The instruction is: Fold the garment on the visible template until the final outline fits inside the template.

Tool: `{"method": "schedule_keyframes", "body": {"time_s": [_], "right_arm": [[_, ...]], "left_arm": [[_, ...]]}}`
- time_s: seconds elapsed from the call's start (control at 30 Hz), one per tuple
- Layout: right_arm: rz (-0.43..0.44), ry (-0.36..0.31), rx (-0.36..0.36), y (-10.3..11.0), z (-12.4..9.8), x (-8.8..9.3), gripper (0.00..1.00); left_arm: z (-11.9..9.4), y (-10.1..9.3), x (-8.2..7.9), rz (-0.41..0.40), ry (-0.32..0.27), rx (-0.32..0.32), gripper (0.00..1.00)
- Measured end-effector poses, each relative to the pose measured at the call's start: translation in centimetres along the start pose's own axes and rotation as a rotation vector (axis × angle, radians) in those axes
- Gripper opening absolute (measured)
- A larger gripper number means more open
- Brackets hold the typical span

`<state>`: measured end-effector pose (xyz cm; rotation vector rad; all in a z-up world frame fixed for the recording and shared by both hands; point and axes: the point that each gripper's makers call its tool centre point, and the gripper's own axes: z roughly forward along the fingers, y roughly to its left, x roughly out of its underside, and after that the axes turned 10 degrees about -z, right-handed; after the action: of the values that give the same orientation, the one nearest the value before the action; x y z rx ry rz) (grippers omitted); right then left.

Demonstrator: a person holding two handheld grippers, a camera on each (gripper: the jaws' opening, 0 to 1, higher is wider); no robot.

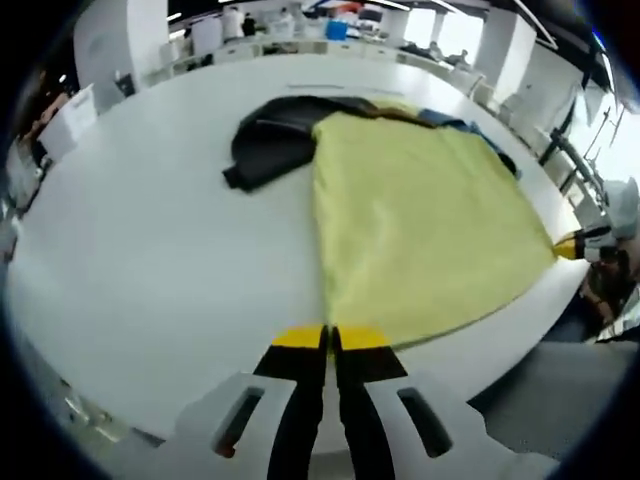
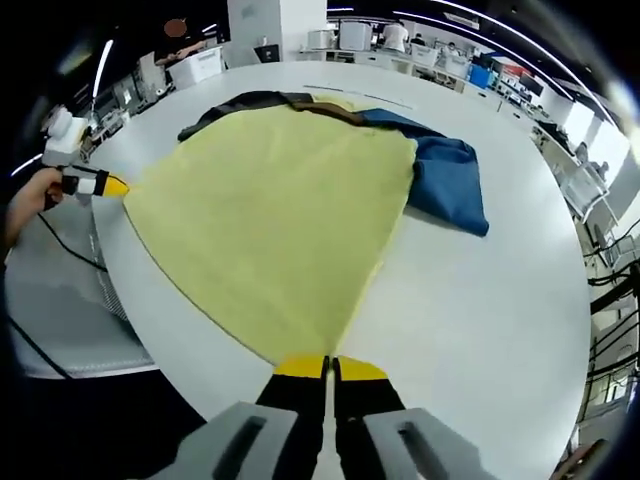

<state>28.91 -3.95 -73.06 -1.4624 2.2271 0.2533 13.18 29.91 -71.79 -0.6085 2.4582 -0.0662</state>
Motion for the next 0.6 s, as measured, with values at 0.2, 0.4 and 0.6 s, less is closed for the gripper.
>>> {"method": "schedule_keyframes", "body": {"time_s": [0.2, 0.4, 0.6], "right_arm": [[0.003, 0.003, 0.001, 0.3, -0.1, 0.4, 0.00], [0.013, -0.002, -0.005, 0.5, -0.2, 0.5, 0.00], [-0.010, -0.008, -0.010, 0.5, -0.1, 0.5, 0.00]], "left_arm": [[-0.1, 0.0, 0.6, 0.002, 0.015, -0.009, 0.00], [0.1, 0.2, 1.1, 0.003, 0.035, -0.018, 0.00], [0.3, 0.2, 1.4, 0.012, 0.050, -0.026, 0.00]]}}
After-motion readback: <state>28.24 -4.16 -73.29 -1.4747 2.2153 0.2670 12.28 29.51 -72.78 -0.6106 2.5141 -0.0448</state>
